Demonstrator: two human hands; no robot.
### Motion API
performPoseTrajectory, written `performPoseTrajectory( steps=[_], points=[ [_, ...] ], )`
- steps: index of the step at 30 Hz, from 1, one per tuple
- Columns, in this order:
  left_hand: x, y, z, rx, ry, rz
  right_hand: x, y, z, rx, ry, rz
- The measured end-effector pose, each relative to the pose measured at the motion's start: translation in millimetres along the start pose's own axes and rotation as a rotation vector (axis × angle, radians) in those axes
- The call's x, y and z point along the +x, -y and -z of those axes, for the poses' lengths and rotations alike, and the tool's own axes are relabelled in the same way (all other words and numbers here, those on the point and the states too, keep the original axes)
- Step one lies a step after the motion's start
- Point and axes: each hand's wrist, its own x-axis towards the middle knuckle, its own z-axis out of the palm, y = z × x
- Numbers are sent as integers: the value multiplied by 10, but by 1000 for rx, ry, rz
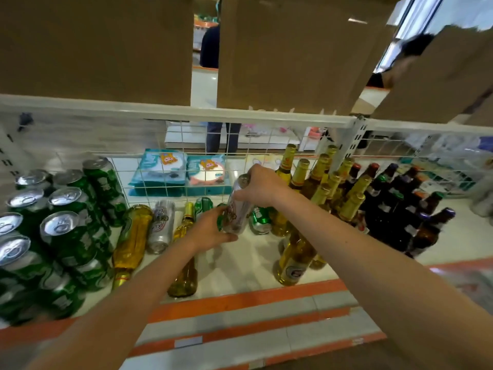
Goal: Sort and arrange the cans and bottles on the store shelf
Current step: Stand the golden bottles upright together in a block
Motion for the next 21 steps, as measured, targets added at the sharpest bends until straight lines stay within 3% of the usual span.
performPoseTrajectory(
  steps=[8,13,17,21],
  points=[
    [-393,-639,288,14,-157,-87,-619,73,596,150,-115,99],
    [-575,-1500,257,61,-235,-189,-1308,-309,1209,294,-282,170],
    [-692,-2428,-81,56,-288,-300,-1883,-873,1717,342,-440,173],
    [-833,-3255,-884,-62,-210,-365,-2520,-1688,2078,411,-503,112]
  ],
)
